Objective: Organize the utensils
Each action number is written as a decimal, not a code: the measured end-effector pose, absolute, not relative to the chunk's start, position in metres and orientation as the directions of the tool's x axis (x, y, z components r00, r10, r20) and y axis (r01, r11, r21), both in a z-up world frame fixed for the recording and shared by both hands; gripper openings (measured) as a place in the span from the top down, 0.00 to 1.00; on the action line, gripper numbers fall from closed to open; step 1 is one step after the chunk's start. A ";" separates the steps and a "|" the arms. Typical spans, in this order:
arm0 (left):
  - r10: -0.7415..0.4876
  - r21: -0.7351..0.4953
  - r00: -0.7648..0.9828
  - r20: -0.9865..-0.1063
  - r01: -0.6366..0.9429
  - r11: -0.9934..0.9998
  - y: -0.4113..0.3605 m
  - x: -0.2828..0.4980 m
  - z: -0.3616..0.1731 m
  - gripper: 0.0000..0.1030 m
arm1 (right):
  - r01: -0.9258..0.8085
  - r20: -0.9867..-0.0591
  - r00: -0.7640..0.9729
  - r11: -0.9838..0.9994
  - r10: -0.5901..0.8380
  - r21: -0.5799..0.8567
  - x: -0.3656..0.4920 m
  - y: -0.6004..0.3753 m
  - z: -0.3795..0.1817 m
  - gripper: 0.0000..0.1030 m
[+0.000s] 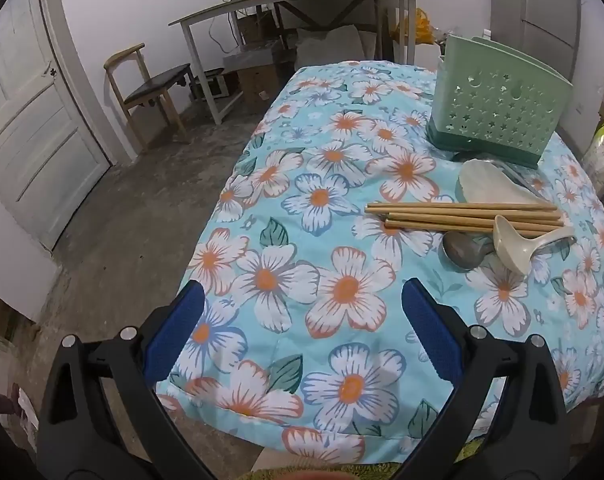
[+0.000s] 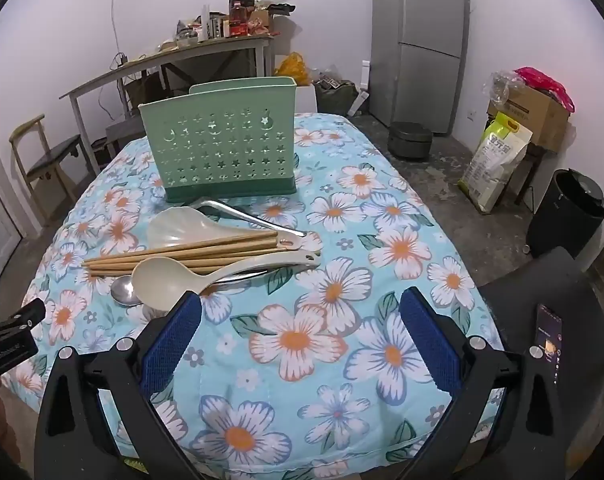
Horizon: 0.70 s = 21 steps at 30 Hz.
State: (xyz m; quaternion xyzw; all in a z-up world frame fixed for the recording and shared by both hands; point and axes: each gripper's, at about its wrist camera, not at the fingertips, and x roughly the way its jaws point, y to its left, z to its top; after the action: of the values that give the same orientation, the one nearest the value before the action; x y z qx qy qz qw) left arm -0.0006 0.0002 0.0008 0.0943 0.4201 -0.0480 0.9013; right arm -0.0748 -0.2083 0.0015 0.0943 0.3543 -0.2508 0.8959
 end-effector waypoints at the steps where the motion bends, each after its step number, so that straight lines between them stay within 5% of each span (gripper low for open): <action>1: -0.007 0.131 0.640 -0.768 0.167 0.977 0.000 -0.001 0.001 0.07 | 0.515 -0.683 0.623 0.857 -0.380 -0.007 -0.075 -0.209 0.001 0.06; 21: -0.018 0.119 0.630 -0.776 0.175 0.977 -0.001 -0.001 0.001 0.07 | 0.533 -0.683 0.615 0.846 -0.393 -0.008 -0.074 -0.213 -0.006 0.06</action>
State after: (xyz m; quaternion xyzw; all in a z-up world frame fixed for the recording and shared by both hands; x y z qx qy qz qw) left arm -0.0011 -0.0014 0.0015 0.0919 0.4267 -0.0538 0.8981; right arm -0.0737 -0.2133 -0.0057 0.0983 0.3538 -0.2591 0.8933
